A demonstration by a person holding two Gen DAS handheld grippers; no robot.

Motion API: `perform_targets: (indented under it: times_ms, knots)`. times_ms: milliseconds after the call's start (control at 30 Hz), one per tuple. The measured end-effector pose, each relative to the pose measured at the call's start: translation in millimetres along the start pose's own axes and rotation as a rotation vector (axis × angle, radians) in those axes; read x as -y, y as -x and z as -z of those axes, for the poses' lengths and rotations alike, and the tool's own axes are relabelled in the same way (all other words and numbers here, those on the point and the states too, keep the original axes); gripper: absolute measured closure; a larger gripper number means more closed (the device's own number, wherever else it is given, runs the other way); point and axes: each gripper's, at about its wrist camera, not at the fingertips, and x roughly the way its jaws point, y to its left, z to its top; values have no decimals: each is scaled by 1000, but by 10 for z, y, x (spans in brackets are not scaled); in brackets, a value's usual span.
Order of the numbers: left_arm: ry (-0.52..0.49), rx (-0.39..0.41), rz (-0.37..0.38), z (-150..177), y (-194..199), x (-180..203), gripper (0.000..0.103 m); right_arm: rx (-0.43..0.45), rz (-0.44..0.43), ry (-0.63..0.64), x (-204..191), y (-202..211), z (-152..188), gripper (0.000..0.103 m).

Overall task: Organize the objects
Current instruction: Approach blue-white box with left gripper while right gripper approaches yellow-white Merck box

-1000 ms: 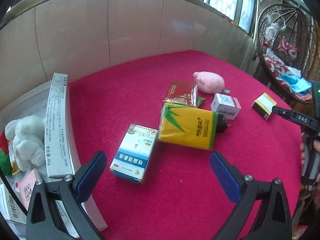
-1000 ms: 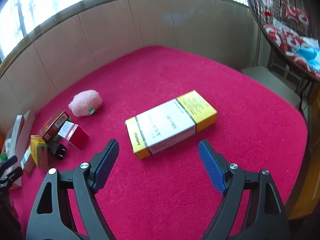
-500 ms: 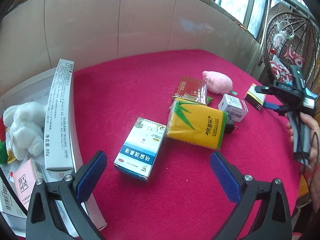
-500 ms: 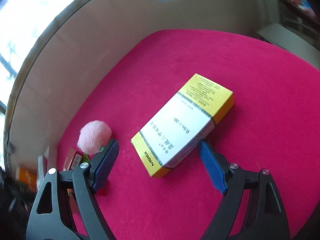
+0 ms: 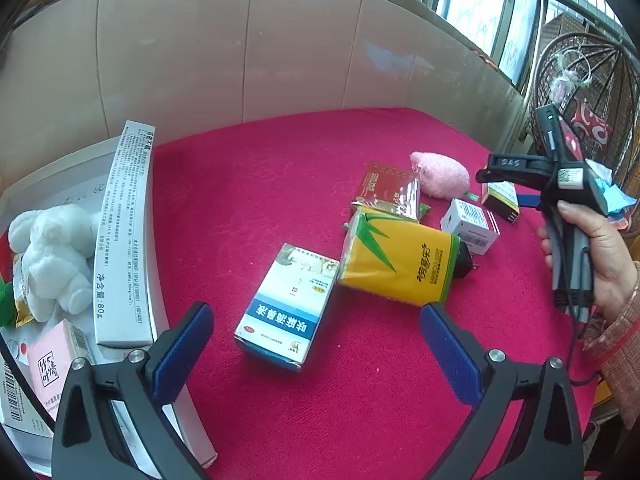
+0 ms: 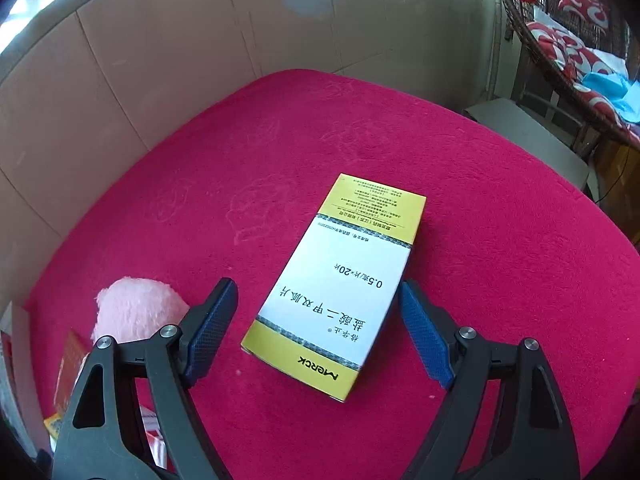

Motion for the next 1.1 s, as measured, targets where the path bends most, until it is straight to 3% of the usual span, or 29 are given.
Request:
perform_targets:
  times_ms: [167,333,400,500,700,833,900,1000,1100]
  knots:
    - [-38,-21,-31,-24,-63,38,0,-8,49,72,12,-48,78,20]
    - [-78,-37,-79,-46,-105,102,0,9,-47,148,260,150,290,24]
    - [-85,-40,-54,-59,-103,148,0,13,-98,155,404,275,390,30]
    - [-126,-40,-35,-61,-99,251,0,11,-153,161,611,439,537,30]
    - [-60,-70,-47,-138,-192,104,0,37,-151,184,834,581,607,30]
    - [-56,-99,-41,-129,-240,120,1,52,-170,200,708,590,514,30]
    - [-66,-115,16,-87,-243,185,1,48,-181,216,591,580,486,30]
    - [-81,-109,43,-75,-207,288,1,72,-131,264,379,483,383,29]
    - [-78,-78,-21,-73,-173,298,1,52,-65,301,204,302,291,28]
